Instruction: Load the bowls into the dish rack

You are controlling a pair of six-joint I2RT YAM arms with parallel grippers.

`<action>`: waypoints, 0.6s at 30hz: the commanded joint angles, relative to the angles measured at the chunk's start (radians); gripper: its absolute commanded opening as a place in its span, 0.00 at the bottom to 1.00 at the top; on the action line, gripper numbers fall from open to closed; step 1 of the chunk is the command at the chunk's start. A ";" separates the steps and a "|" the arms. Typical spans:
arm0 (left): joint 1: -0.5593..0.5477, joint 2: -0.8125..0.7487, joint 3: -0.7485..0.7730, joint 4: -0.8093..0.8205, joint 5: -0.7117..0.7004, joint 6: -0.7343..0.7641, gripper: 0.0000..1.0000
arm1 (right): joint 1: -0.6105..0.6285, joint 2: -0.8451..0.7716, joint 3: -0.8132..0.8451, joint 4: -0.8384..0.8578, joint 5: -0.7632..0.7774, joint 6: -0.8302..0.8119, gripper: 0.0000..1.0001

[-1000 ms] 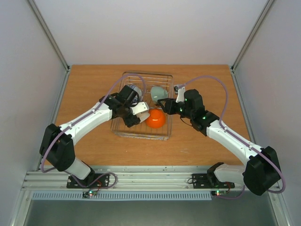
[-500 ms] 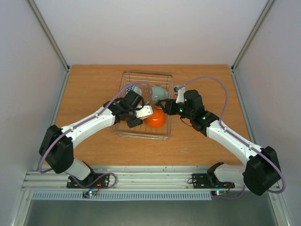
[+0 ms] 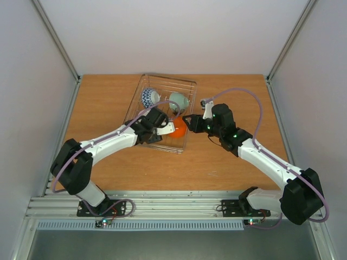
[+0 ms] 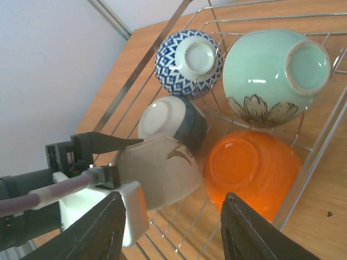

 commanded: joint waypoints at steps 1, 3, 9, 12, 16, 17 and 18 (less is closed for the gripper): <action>0.013 0.041 -0.023 0.144 -0.176 0.055 0.00 | 0.004 -0.015 -0.014 0.011 0.010 -0.005 0.49; 0.013 0.052 -0.027 0.156 -0.189 0.062 0.01 | 0.006 -0.012 -0.014 0.011 0.008 -0.005 0.49; 0.011 0.067 -0.020 0.150 -0.180 0.065 0.01 | 0.006 -0.012 -0.021 0.017 0.009 -0.003 0.49; 0.011 0.066 -0.004 0.098 -0.141 0.047 0.02 | 0.006 -0.012 -0.023 0.018 0.010 -0.003 0.48; 0.012 0.058 0.026 0.002 -0.062 0.015 0.27 | 0.005 -0.012 -0.024 0.018 0.010 -0.002 0.49; 0.012 0.058 0.035 -0.023 -0.042 0.007 0.31 | 0.006 -0.012 -0.023 0.018 0.010 -0.002 0.49; 0.011 0.057 0.041 -0.040 -0.030 0.003 0.33 | 0.006 -0.012 -0.025 0.019 0.011 -0.002 0.49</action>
